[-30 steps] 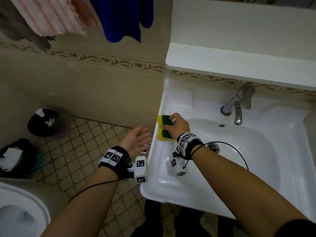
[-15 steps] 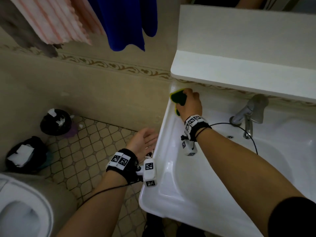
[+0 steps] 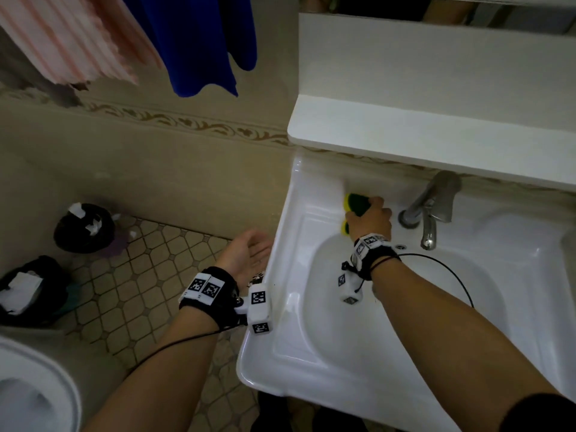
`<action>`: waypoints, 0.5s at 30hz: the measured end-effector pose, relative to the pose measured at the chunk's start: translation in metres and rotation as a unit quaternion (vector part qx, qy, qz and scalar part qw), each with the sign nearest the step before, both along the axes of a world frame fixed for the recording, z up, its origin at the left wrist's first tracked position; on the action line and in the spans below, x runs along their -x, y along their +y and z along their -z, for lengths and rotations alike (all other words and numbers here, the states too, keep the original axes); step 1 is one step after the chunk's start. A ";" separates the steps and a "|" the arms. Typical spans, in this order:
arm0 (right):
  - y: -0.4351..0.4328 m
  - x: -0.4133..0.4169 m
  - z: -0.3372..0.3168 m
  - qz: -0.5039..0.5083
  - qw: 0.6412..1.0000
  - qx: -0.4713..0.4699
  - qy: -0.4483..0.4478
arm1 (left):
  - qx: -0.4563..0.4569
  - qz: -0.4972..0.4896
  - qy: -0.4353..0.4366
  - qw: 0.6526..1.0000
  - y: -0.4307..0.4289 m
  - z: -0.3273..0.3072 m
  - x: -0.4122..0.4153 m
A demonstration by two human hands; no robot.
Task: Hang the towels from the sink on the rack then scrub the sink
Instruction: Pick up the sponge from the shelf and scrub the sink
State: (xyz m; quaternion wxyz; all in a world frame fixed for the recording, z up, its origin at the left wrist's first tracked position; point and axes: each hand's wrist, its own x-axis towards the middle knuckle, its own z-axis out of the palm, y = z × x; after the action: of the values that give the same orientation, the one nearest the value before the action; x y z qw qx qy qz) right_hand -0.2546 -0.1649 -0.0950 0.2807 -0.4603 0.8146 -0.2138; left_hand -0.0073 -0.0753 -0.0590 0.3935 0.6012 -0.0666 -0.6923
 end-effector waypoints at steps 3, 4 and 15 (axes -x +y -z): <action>0.015 -0.004 0.005 -0.107 0.994 -0.021 -0.015 | 0.010 0.000 -0.015 1.000 -0.002 -0.004 0.004; 0.022 -0.003 0.003 -0.131 0.991 -0.018 -0.036 | 0.015 -0.006 -0.018 1.000 -0.003 -0.007 0.008; 0.123 0.126 -0.008 0.040 0.990 -0.096 -0.092 | 0.096 0.084 -0.027 0.991 -0.039 -0.030 0.068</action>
State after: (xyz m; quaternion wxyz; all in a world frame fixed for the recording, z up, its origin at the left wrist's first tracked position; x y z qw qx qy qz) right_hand -0.3810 -0.0421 -0.0867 0.3884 -0.3767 0.8200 -0.1866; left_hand -0.0754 -0.1146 -0.0286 0.3876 0.5714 -0.1935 -0.6970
